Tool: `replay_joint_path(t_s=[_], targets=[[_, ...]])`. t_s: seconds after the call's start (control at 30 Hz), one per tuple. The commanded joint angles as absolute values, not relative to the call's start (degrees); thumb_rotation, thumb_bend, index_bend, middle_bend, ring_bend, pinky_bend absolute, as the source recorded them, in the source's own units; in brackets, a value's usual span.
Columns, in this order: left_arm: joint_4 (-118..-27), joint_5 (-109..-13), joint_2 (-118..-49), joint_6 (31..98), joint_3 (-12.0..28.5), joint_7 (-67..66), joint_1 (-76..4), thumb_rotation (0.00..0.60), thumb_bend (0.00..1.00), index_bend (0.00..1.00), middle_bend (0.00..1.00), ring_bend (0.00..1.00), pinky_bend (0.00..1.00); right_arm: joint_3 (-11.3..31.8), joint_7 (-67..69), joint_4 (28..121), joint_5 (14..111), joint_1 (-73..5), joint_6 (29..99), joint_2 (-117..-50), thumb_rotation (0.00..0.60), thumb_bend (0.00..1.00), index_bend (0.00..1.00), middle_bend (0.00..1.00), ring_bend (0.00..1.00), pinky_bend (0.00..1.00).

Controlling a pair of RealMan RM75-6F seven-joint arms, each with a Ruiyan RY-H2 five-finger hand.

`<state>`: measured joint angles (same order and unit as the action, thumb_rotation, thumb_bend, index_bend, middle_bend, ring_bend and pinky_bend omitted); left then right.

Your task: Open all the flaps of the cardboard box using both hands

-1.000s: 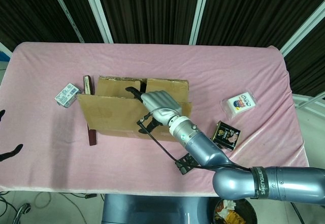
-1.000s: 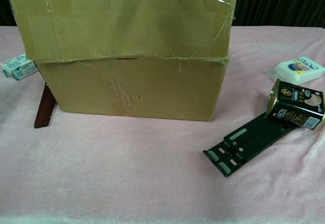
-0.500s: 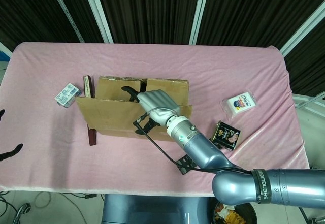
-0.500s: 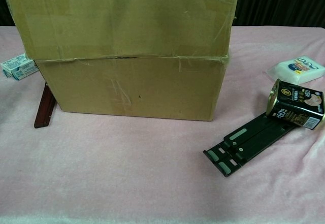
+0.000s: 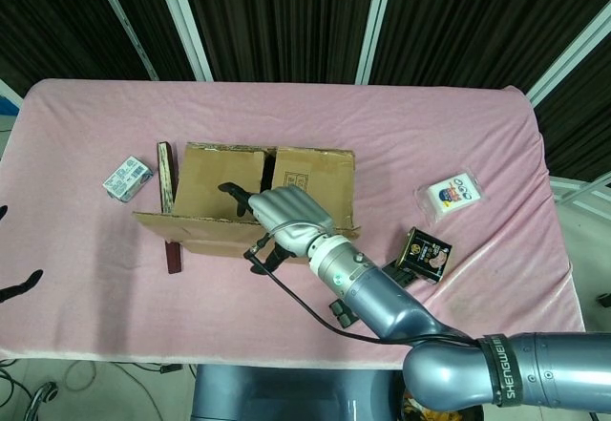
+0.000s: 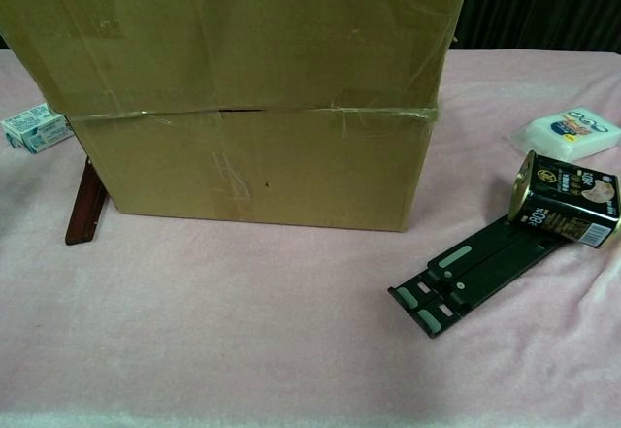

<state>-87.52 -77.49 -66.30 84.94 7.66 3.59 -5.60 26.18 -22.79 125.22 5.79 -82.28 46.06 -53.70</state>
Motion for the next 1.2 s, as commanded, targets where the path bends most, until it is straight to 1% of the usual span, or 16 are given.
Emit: replay_joint_path(t_s=[0.03, 0.27, 0.5, 0.6, 0.77, 0.83, 0.87, 0.93, 1.03, 1.07, 1.13, 1.2], targets=[[-87.5, -77.5, -66.3, 84.9, 7.6, 3.6, -5.6, 0.6, 0.13, 0.0, 0.0, 0.0, 0.0, 25.9, -22.5, 126.3, 5.1, -82.8, 45.7, -52.8, 0.591, 0.19, 0.05, 0.33, 0.46, 0.54], [-87.6, -77.7, -66.3, 84.9, 7.5, 3.5, -5.5, 0.6, 0.13, 0.0, 0.0, 0.0, 0.0, 25.3, -21.5, 129.0, 4.5, -83.1, 46.1, -50.4, 0.592, 0.19, 0.05, 0.39, 0.55, 0.6], [-87.5, -78.0, -66.3, 84.8, 7.4, 2.9, -5.6, 0.6, 0.13, 0.0, 0.0, 0.0, 0.0, 24.3, -20.1, 131.2, 5.5, -81.9, 47.2, -48.4, 0.6, 0.18, 0.05, 0.39, 0.56, 0.6], [-87.4, -78.5, -66.2, 85.1, 7.3, 2.3, -5.7, 0.6, 0.13, 0.0, 0.0, 0.0, 0.0, 22.8, -20.4, 132.3, 7.5, -80.2, 49.0, -47.3, 0.6, 0.19, 0.05, 0.38, 0.56, 0.6], [-87.6, -79.2, -65.8, 85.4, 7.2, 1.5, -5.8, 0.6, 0.13, 0.0, 0.0, 0.0, 0.0, 19.0, -21.9, 134.4, 10.9, -76.6, 52.9, -45.3, 0.6, 0.19, 0.05, 0.38, 0.56, 0.6], [-87.6, -79.0, -65.8, 85.4, 7.3, 1.2, -5.8, 0.6, 0.13, 0.0, 0.0, 0.0, 0.0, 18.1, -22.2, 135.0, 11.8, -75.5, 53.4, -44.1, 0.6, 0.19, 0.05, 0.38, 0.56, 0.6], [-87.6, -78.9, -65.9, 85.3, 7.3, 1.0, -5.8, 0.6, 0.13, 0.0, 0.0, 0.0, 0.0, 18.0, -22.0, 135.0, 12.0, -75.2, 52.9, -43.7, 0.6, 0.19, 0.05, 0.38, 0.56, 0.6], [-87.7, -78.7, -66.0, 85.1, 7.2, 0.8, -5.9, 0.6, 0.13, 0.0, 0.0, 0.0, 0.0, 18.6, -20.0, 135.0, 11.9, -74.4, 49.7, -42.4, 0.6, 0.19, 0.05, 0.38, 0.56, 0.6], [-87.6, -78.7, -66.2, 84.9, 7.2, 0.5, -6.0, 0.6, 0.13, 0.0, 0.0, 0.0, 0.0, 20.0, -16.5, 135.0, 11.3, -73.7, 42.9, -40.1, 0.6, 0.19, 0.05, 0.38, 0.56, 0.6], [-87.5, -78.8, -66.3, 84.9, 7.1, 0.5, -6.0, 0.6, 0.13, 0.0, 0.0, 0.0, 0.0, 20.5, -15.5, 135.0, 11.4, -73.5, 39.4, -38.6, 0.6, 0.19, 0.05, 0.38, 0.56, 0.6], [-87.5, -78.9, -66.3, 84.8, 7.0, 0.5, -6.0, 0.6, 0.13, 0.0, 0.0, 0.0, 0.0, 21.0, -14.9, 135.0, 12.7, -73.3, 35.1, -36.5, 0.6, 0.19, 0.05, 0.38, 0.56, 0.6], [-87.4, -79.0, -66.3, 84.9, 7.0, 0.7, -5.9, 0.6, 0.13, 0.0, 0.0, 0.0, 0.0, 21.4, -14.2, 135.0, 13.6, -73.1, 32.7, -35.4, 0.6, 0.19, 0.05, 0.38, 0.56, 0.6]])
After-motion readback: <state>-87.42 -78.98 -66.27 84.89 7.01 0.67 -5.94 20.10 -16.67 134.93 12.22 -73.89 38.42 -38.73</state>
